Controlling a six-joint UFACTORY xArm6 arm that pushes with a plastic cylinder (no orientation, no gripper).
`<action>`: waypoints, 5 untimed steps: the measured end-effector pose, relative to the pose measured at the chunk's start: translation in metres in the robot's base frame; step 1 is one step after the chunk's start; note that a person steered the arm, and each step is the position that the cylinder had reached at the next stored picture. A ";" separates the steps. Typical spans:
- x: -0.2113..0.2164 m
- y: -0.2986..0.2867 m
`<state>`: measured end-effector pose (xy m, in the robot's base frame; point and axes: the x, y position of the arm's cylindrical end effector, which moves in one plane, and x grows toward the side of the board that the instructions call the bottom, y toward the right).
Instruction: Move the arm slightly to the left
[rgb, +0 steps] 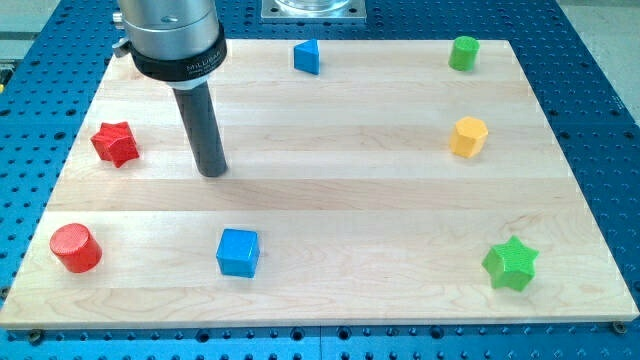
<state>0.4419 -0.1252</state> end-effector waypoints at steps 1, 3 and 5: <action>0.000 0.000; 0.001 0.002; 0.001 0.012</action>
<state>0.4433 -0.1132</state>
